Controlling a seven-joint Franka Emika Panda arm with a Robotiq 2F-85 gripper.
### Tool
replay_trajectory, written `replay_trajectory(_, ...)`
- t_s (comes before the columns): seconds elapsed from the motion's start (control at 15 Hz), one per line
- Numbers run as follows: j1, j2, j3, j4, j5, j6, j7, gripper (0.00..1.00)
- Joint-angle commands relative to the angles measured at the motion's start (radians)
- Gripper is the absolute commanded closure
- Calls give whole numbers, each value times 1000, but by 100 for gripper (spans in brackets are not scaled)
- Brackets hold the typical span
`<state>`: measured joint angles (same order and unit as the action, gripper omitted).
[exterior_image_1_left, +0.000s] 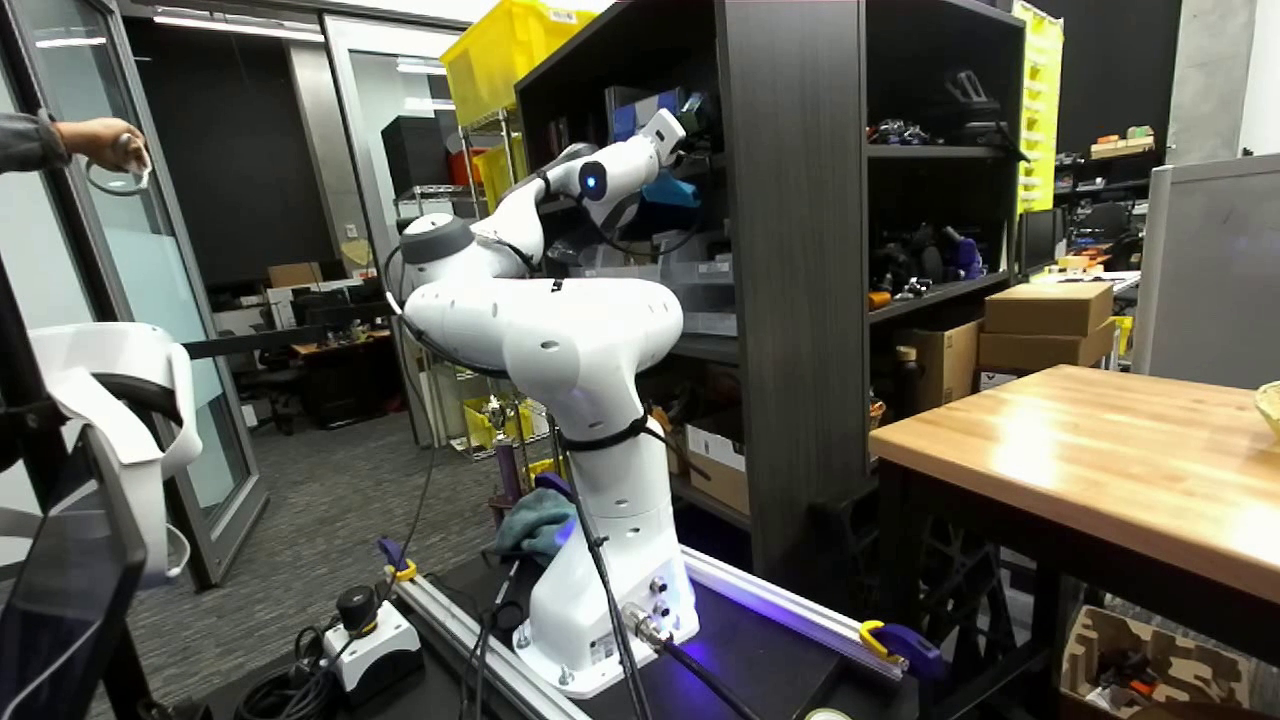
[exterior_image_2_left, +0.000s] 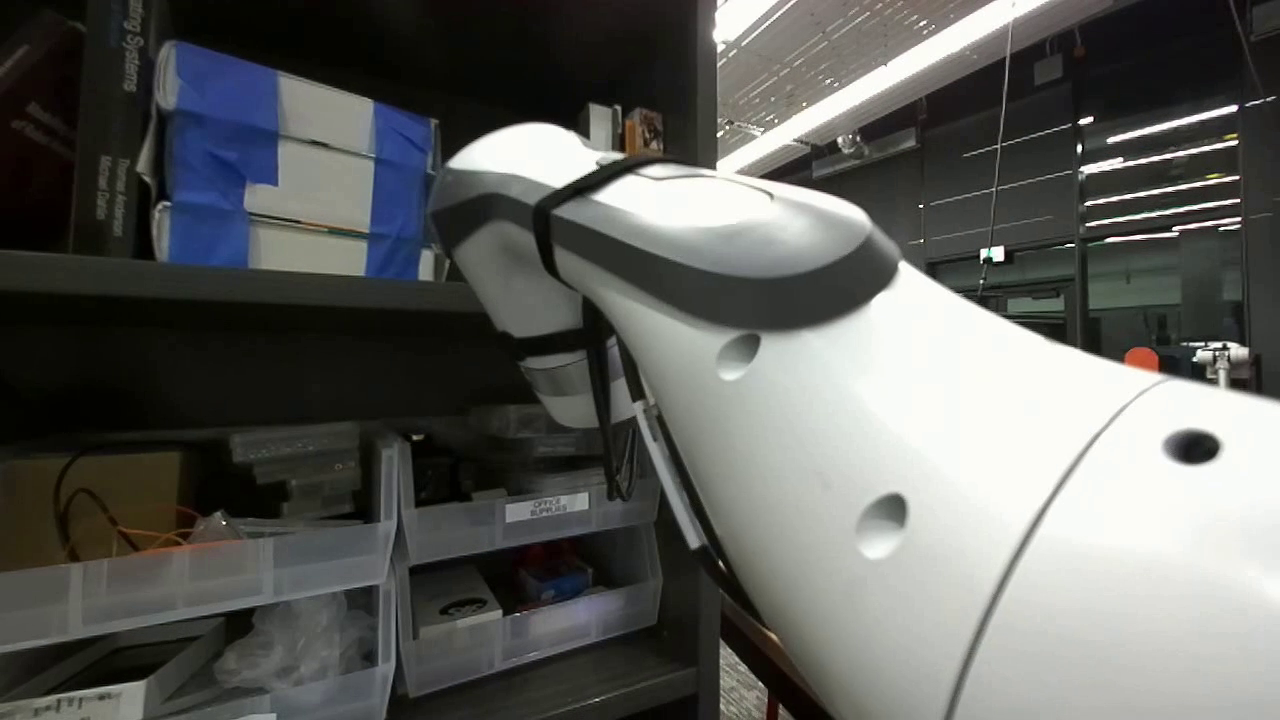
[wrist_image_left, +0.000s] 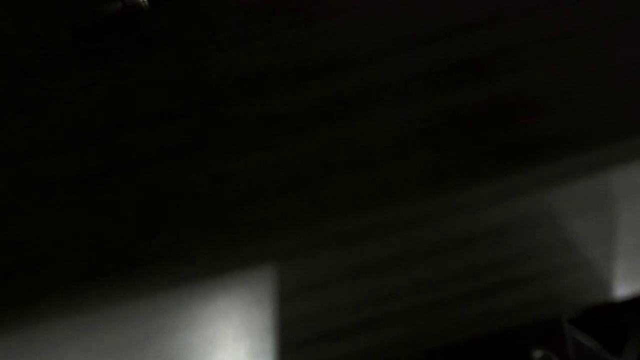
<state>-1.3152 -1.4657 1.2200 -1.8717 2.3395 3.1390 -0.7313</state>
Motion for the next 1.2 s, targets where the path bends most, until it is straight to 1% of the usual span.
replay_trajectory(0.0, 0, 3, 0, 4, 0, -1, 0, 24)
replay_trajectory(0.13, 0, 4, 0, 11, 0, -1, 1, 13)
replay_trajectory(1.13, 0, 5, 0, 11, 0, -1, 3, 13)
